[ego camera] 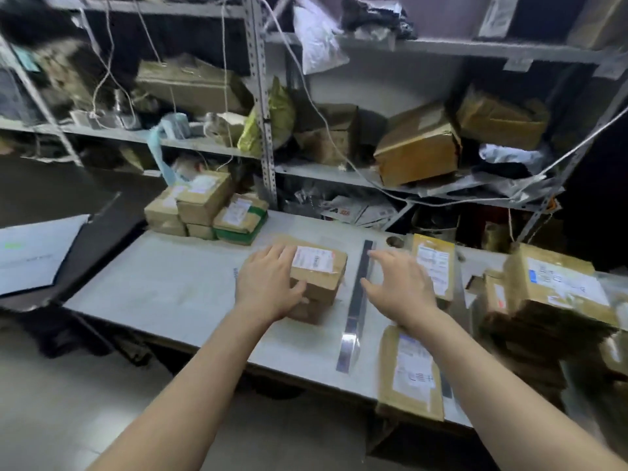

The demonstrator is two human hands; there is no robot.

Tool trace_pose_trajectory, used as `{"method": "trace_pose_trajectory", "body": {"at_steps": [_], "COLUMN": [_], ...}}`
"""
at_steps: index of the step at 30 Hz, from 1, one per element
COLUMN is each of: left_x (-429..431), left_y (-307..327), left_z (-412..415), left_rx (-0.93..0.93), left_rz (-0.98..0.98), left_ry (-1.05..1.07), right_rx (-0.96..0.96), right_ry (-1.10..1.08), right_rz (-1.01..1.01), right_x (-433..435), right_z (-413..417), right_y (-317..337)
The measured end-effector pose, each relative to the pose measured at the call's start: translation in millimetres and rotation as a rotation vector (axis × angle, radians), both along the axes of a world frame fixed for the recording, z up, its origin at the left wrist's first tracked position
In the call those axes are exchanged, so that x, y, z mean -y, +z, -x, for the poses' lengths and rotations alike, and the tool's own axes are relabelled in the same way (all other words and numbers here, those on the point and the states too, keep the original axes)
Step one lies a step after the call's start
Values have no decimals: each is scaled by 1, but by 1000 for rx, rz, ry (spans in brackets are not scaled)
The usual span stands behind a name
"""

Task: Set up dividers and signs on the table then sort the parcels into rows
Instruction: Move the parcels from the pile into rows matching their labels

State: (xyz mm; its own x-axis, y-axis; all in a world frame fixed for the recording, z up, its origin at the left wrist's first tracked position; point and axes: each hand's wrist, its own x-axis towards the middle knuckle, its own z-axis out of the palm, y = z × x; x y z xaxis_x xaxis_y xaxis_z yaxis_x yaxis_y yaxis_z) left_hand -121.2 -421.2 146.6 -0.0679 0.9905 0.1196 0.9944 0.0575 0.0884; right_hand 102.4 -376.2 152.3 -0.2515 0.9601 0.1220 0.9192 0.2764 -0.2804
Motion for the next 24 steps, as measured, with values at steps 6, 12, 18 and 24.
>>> {"method": "trace_pose_trajectory", "body": {"at_steps": [6, 12, 18, 24], "left_x": [-16, -47, -115, -191], "left_y": [-11, -38, -62, -80], "left_z": [131, 254, 353, 428], "left_rx": [11, 15, 13, 194], "left_rz": [12, 85, 209, 226], "left_ry": [125, 242, 310, 345], "right_rx": [24, 4, -46, -210], "right_ry": [117, 171, 194, 128], "right_rz": [11, 64, 150, 331], "right_x": [-46, -108, -186, -256], "right_z": [132, 249, 347, 429], "right_y": [-3, -29, -56, -80]}}
